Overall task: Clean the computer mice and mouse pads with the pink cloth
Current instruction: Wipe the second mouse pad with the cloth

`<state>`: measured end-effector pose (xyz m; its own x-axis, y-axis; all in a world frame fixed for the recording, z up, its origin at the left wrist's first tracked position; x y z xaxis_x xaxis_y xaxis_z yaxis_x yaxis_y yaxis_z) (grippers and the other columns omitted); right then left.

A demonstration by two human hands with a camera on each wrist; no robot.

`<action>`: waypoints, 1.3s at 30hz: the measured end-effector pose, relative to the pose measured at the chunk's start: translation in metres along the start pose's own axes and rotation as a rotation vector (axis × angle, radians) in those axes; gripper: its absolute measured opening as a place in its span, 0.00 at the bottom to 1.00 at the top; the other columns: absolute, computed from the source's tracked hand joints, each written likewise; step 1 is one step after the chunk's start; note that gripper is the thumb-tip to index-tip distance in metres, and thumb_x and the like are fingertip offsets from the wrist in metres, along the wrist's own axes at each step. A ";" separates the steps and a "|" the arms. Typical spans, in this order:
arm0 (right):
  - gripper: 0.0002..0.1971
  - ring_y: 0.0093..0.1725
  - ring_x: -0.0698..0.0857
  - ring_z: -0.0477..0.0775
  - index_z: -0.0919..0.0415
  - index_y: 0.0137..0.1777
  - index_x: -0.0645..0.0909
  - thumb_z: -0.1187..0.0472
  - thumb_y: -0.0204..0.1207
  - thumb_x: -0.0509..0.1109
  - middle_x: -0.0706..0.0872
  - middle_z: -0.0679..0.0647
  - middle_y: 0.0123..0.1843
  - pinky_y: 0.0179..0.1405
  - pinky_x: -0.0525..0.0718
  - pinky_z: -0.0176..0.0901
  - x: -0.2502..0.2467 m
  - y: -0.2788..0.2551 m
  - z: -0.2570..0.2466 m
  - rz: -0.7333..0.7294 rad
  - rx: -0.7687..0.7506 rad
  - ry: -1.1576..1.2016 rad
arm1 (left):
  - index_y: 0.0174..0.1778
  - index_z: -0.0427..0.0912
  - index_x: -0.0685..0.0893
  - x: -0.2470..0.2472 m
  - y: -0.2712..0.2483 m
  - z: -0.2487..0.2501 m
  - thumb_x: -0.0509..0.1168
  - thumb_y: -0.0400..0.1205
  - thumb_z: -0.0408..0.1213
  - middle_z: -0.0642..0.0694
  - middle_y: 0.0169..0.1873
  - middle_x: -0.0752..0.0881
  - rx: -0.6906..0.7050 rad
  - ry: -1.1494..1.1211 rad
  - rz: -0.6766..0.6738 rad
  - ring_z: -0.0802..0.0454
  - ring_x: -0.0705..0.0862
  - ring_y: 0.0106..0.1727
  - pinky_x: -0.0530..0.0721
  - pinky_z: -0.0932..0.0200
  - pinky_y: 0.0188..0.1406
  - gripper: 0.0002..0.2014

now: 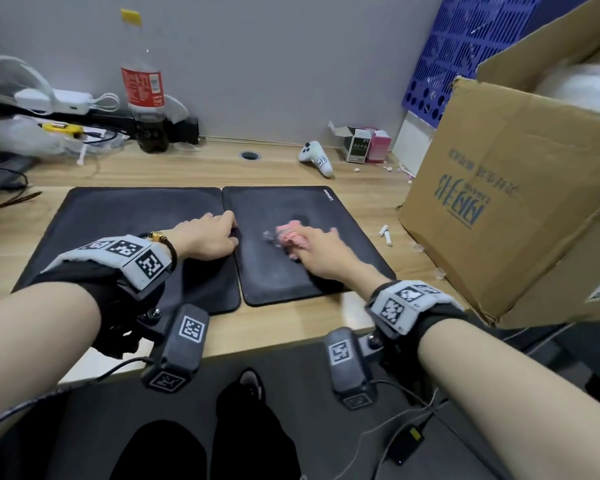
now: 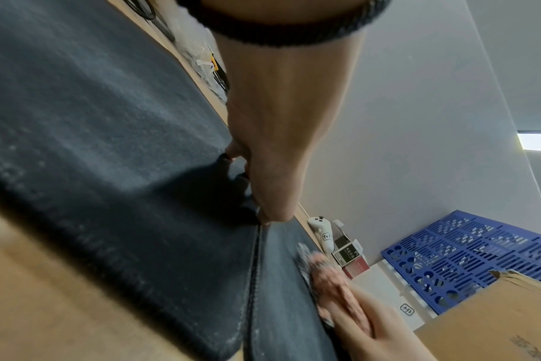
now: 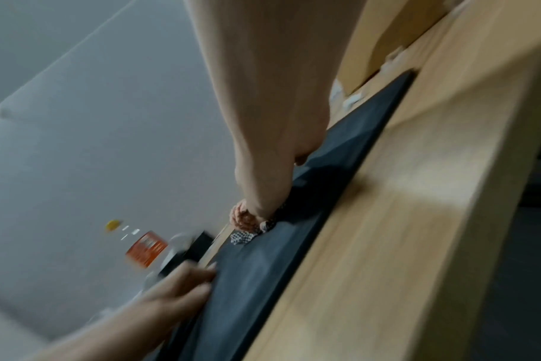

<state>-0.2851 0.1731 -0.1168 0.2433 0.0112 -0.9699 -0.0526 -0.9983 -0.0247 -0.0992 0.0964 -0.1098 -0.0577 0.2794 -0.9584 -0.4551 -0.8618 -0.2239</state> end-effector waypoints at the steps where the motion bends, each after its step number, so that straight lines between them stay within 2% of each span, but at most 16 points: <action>1: 0.23 0.65 0.81 0.68 0.46 0.76 0.69 0.55 0.80 0.61 0.84 0.58 0.66 0.71 0.64 0.57 -0.004 -0.002 0.022 0.025 0.059 -0.021 | 0.71 0.47 0.66 0.000 -0.001 0.000 0.53 0.85 0.48 0.40 0.66 0.75 -0.001 -0.002 0.001 0.38 0.76 0.64 0.70 0.46 0.60 0.19; 3: 0.24 0.64 0.81 0.69 0.49 0.77 0.69 0.55 0.81 0.61 0.85 0.58 0.65 0.68 0.69 0.58 -0.011 -0.011 0.060 0.049 0.158 -0.048 | 0.71 0.46 0.66 0.000 -0.002 0.001 0.52 0.85 0.47 0.40 0.66 0.75 0.002 -0.011 0.006 0.39 0.75 0.65 0.70 0.45 0.62 0.19; 6: 0.18 0.62 0.80 0.71 0.54 0.71 0.75 0.56 0.82 0.61 0.86 0.60 0.61 0.64 0.67 0.55 -0.018 -0.021 0.077 0.073 0.226 -0.016 | 0.69 0.42 0.67 0.001 -0.003 0.003 0.52 0.85 0.43 0.40 0.66 0.76 0.030 -0.017 0.019 0.41 0.71 0.68 0.69 0.42 0.67 0.17; 9: 0.17 0.64 0.80 0.70 0.54 0.69 0.77 0.56 0.81 0.63 0.86 0.61 0.62 0.67 0.67 0.54 -0.015 -0.021 0.035 0.055 0.156 0.004 | 0.68 0.42 0.67 0.001 -0.003 0.000 0.51 0.85 0.42 0.40 0.66 0.77 0.041 -0.021 0.023 0.42 0.69 0.70 0.68 0.40 0.68 0.16; 12: 0.19 0.68 0.79 0.64 0.44 0.69 0.77 0.57 0.79 0.63 0.83 0.52 0.68 0.73 0.61 0.56 0.005 -0.015 -0.028 0.029 -0.046 0.118 | 0.70 0.41 0.66 -0.001 -0.006 0.003 0.52 0.86 0.43 0.38 0.68 0.76 0.029 -0.021 0.006 0.40 0.70 0.69 0.69 0.41 0.69 0.17; 15: 0.19 0.67 0.77 0.65 0.45 0.72 0.75 0.54 0.81 0.62 0.83 0.56 0.68 0.76 0.55 0.60 0.016 -0.012 -0.049 -0.022 -0.102 0.145 | 0.71 0.41 0.66 -0.002 -0.010 0.008 0.51 0.86 0.42 0.37 0.69 0.74 0.003 -0.027 0.023 0.39 0.72 0.67 0.70 0.43 0.69 0.18; 17: 0.19 0.66 0.77 0.68 0.44 0.71 0.75 0.51 0.81 0.62 0.84 0.55 0.66 0.76 0.58 0.62 0.015 -0.014 -0.028 -0.054 -0.050 0.116 | 0.73 0.41 0.65 -0.002 -0.012 0.009 0.50 0.86 0.41 0.38 0.71 0.73 -0.013 -0.018 0.034 0.39 0.71 0.69 0.69 0.43 0.69 0.19; 20: 0.22 0.65 0.78 0.71 0.38 0.70 0.71 0.46 0.76 0.57 0.86 0.51 0.63 0.68 0.72 0.66 0.007 -0.031 0.031 0.001 0.141 0.113 | 0.79 0.44 0.61 0.000 -0.010 0.009 0.49 0.86 0.41 0.40 0.76 0.69 -0.008 -0.023 0.034 0.40 0.66 0.75 0.65 0.42 0.73 0.23; 23: 0.24 0.66 0.79 0.69 0.45 0.75 0.71 0.50 0.78 0.60 0.83 0.53 0.69 0.69 0.75 0.62 0.002 -0.047 0.074 0.085 0.252 0.118 | 0.82 0.47 0.57 0.004 -0.005 0.007 0.48 0.84 0.39 0.46 0.82 0.61 0.026 -0.010 0.019 0.43 0.58 0.81 0.60 0.37 0.76 0.27; 26: 0.21 0.68 0.77 0.68 0.54 0.75 0.73 0.55 0.81 0.61 0.81 0.59 0.71 0.71 0.72 0.59 -0.002 -0.042 0.081 0.117 0.251 0.068 | 0.84 0.50 0.53 0.007 -0.001 0.006 0.47 0.84 0.38 0.50 0.84 0.51 0.044 0.021 -0.007 0.42 0.51 0.83 0.54 0.35 0.79 0.29; 29: 0.19 0.64 0.79 0.72 0.61 0.71 0.74 0.56 0.83 0.61 0.82 0.64 0.67 0.63 0.75 0.56 -0.007 -0.019 0.080 0.095 0.253 0.013 | 0.85 0.49 0.51 0.008 0.004 0.005 0.47 0.84 0.38 0.48 0.85 0.48 0.070 0.045 -0.017 0.41 0.48 0.84 0.52 0.38 0.80 0.30; 33: 0.19 0.65 0.80 0.73 0.61 0.69 0.75 0.54 0.82 0.61 0.82 0.64 0.67 0.62 0.77 0.57 -0.012 0.029 0.082 0.100 0.255 -0.007 | 0.84 0.45 0.54 0.000 0.021 0.004 0.50 0.85 0.36 0.46 0.84 0.53 0.137 -0.010 0.007 0.44 0.52 0.83 0.54 0.45 0.80 0.29; 36: 0.17 0.64 0.80 0.74 0.60 0.67 0.76 0.55 0.81 0.62 0.83 0.65 0.65 0.62 0.77 0.56 -0.017 0.072 0.080 0.108 0.246 -0.018 | 0.82 0.45 0.63 -0.010 0.035 0.000 0.57 0.83 0.36 0.46 0.81 0.60 0.177 -0.128 0.030 0.48 0.61 0.81 0.59 0.59 0.76 0.29; 37: 0.16 0.63 0.80 0.74 0.60 0.66 0.77 0.55 0.81 0.62 0.83 0.65 0.64 0.61 0.77 0.56 -0.018 0.087 0.079 0.110 0.236 -0.016 | 0.81 0.47 0.65 -0.012 0.038 -0.002 0.59 0.83 0.38 0.47 0.80 0.62 0.187 -0.143 0.044 0.48 0.65 0.79 0.61 0.61 0.74 0.28; 39: 0.15 0.61 0.81 0.73 0.61 0.63 0.78 0.54 0.81 0.61 0.85 0.66 0.61 0.58 0.77 0.55 -0.020 0.117 0.081 0.116 0.235 0.013 | 0.80 0.49 0.67 -0.012 0.042 -0.006 0.59 0.83 0.42 0.50 0.77 0.64 0.197 -0.124 0.076 0.46 0.72 0.74 0.66 0.59 0.71 0.27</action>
<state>-0.3746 0.0608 -0.1198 0.2347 -0.1049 -0.9664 -0.3040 -0.9522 0.0296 -0.1122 0.0540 -0.1091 -0.2015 0.2771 -0.9395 -0.6094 -0.7863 -0.1012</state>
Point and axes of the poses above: each hand's wrist, its own y-axis towards the middle knuckle, its own x-axis out of the palm, z = x × y, the point moved 5 cm from there along y, towards the middle knuckle
